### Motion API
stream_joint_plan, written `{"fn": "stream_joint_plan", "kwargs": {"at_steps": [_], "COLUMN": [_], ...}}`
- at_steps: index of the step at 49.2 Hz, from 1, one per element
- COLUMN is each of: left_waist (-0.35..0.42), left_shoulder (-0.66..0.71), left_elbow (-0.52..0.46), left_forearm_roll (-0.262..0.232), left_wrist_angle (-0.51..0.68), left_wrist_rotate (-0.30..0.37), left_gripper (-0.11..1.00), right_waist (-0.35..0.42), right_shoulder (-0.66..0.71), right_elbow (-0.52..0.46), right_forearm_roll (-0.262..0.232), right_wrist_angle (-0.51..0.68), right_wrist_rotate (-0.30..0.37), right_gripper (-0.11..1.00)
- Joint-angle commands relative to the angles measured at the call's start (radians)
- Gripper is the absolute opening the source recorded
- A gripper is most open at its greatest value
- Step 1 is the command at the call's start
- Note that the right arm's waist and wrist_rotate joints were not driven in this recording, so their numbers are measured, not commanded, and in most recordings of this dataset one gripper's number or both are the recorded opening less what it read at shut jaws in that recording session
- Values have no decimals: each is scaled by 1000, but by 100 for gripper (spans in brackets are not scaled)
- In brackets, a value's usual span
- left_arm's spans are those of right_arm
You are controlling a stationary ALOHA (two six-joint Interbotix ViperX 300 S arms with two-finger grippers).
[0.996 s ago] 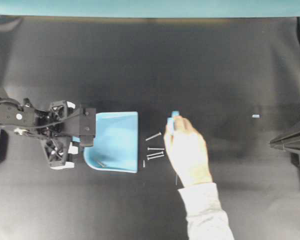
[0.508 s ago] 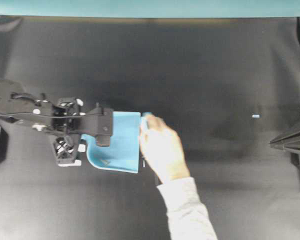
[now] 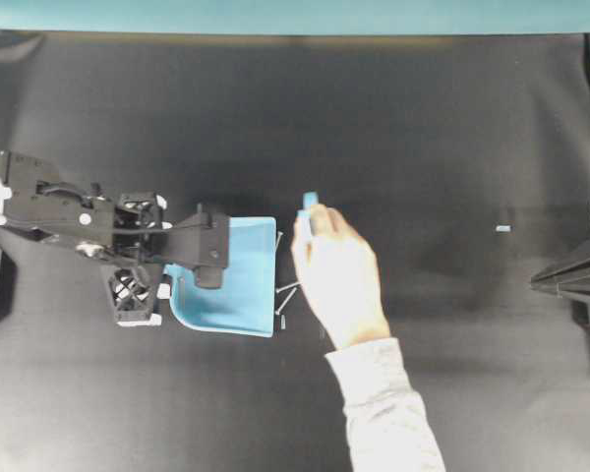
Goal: Hold the dustpan with the left arm, while a human hand uses a hand brush to gather screws into the dustpan.
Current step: 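Hold the dustpan steady with the left gripper while screws are brushed in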
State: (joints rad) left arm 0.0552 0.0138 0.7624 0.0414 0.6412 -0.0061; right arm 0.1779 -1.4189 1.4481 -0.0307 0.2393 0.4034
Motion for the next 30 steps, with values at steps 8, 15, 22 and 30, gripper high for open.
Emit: {"fn": "stream_joint_plan", "kwargs": {"at_steps": [8, 15, 22, 30], "left_waist": [29, 35, 44, 61], "left_shoulder": [-80, -46, -25, 12], "left_elbow": [11, -18, -57, -87], "left_forearm_roll": [5, 3, 3, 3], "left_wrist_angle": [61, 100, 135, 163], "left_wrist_rotate": [11, 46, 74, 107], "left_gripper": [30, 30, 30, 30], "right_waist": [0, 0, 0, 0], "right_shoulder": [3, 2, 0, -2], "right_elbow": [-5, -5, -5, -5], "right_forearm_roll": [-2, -2, -2, -2], "right_wrist_angle": [-5, -5, -5, -5], "right_wrist_rotate": [2, 0, 2, 0], "right_gripper": [0, 0, 0, 0]}}
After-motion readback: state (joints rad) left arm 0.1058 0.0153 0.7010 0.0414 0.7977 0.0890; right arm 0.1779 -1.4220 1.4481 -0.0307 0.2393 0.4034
